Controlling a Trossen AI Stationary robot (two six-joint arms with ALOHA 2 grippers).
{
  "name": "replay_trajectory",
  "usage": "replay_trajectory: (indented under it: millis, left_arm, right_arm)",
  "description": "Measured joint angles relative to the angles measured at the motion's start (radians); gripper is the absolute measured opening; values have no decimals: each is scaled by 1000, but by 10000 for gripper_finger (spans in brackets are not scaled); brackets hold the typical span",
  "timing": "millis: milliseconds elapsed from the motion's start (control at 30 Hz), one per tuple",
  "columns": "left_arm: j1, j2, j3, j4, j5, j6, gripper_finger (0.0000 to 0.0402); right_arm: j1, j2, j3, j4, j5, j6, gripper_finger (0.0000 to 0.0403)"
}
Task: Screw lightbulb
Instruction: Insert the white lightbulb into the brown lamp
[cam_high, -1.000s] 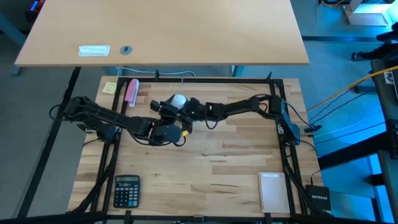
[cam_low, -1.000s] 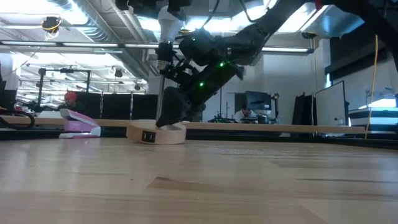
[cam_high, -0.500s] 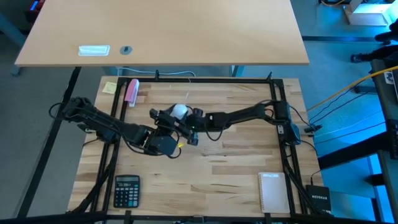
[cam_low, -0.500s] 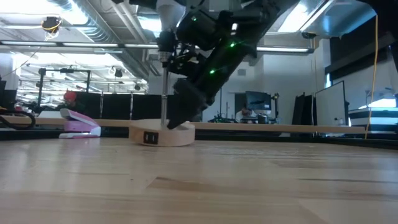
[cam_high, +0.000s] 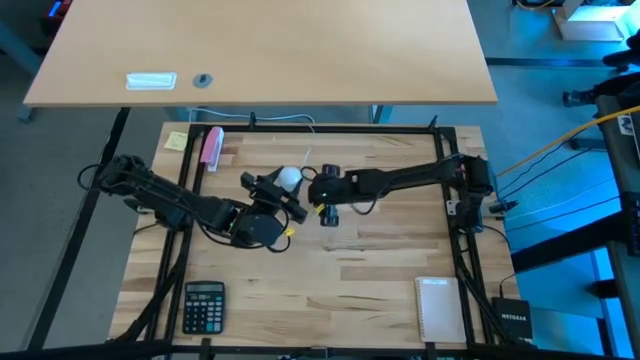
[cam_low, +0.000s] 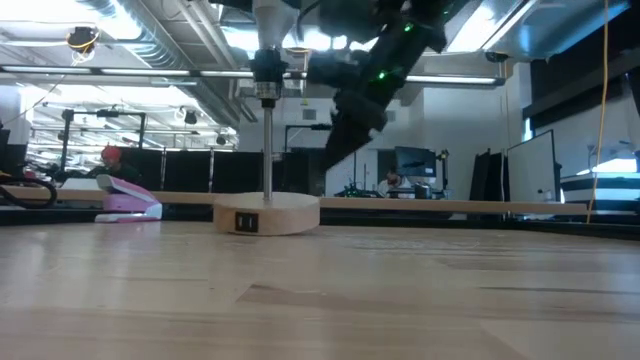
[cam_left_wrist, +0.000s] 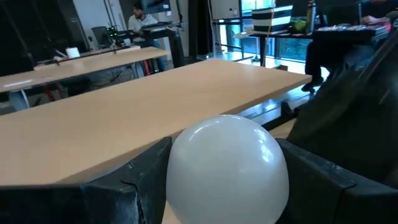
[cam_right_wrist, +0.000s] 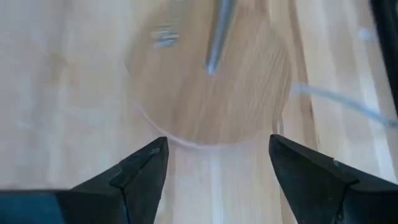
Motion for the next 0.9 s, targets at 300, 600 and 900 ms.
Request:
replay_trajectory:
  millis: [300, 600, 900]
  left_arm:
    - [44, -1, 1, -5, 28, 37, 239]
    - [80, 0, 2, -4, 71, 36, 239]
    - [80, 0, 2, -3, 74, 36, 239]
  right_arm:
    - [-135, -132, -508, 1082, -293, 124, 282]
    - [-131, 7, -454, 1326, -344, 74, 282]
    - [-117, 38, -325, 1207, -407, 62, 282]
